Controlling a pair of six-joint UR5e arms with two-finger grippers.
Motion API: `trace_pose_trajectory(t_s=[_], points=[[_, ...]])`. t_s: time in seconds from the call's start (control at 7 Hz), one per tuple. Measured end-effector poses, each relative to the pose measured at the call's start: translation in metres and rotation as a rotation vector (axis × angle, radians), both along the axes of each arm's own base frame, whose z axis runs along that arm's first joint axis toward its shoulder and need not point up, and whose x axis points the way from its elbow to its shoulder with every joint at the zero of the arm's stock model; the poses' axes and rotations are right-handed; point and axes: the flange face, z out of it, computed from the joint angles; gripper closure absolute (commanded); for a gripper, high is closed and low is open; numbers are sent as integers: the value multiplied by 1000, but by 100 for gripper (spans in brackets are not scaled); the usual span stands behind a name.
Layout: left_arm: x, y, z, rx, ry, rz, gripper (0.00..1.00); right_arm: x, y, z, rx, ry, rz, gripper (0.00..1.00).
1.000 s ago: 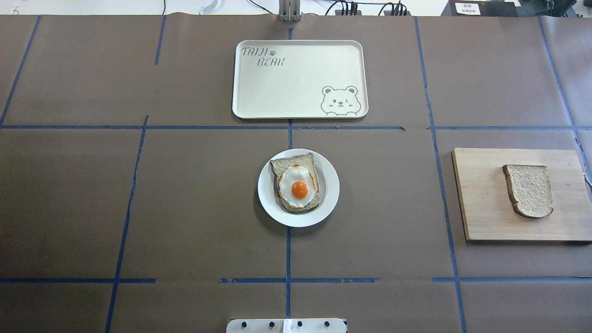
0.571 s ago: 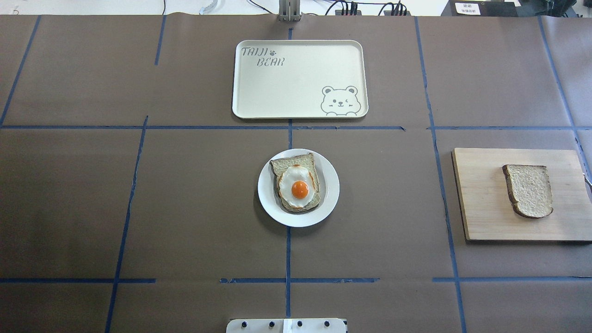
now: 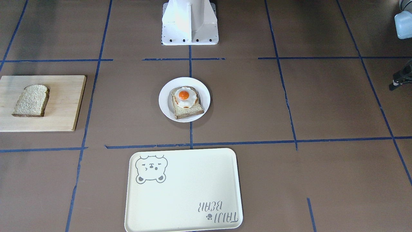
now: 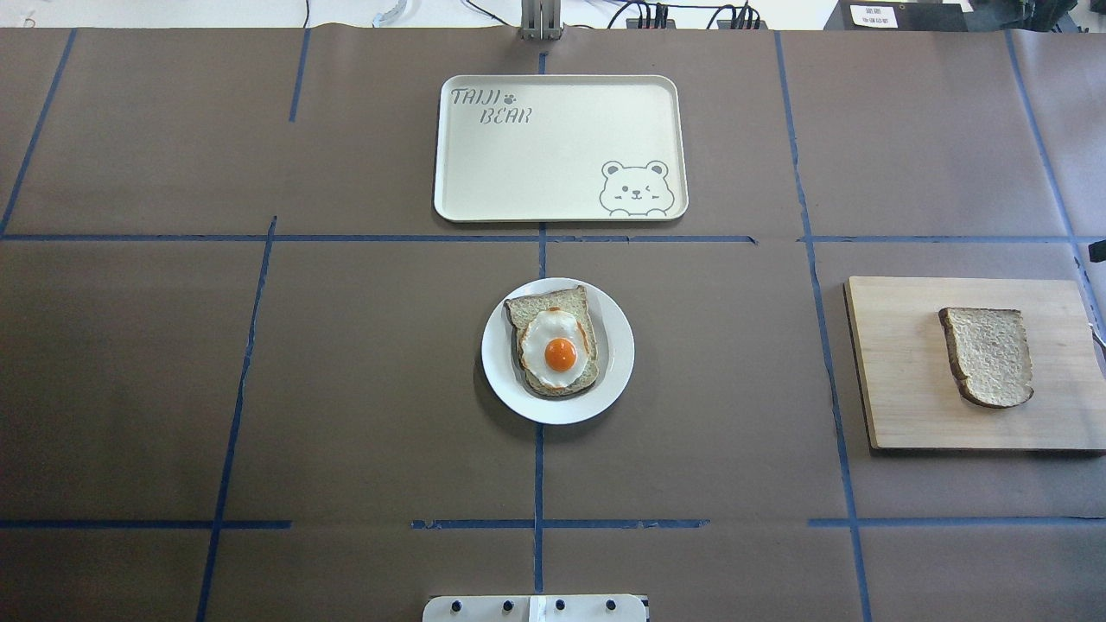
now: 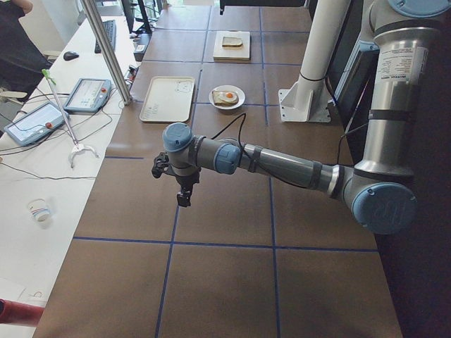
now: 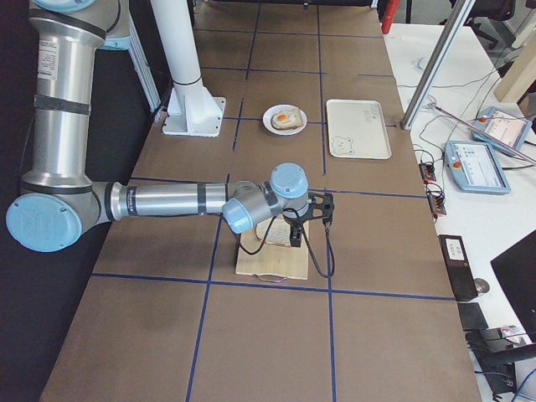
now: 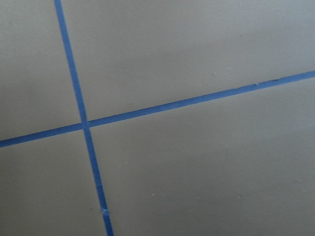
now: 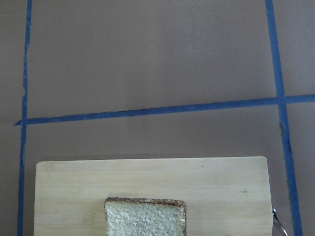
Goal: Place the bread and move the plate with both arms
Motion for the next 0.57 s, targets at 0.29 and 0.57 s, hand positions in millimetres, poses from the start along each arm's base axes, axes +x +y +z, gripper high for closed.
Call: trace_pose_trajectory(t_s=[0.29,0.57], points=[[2,0,-2,5,2,-2,0,-46,12,8,-52,31,-13,1],[5,-1,-5,-1,6,-13,0,-68,28,21,-97,49,-44,1]])
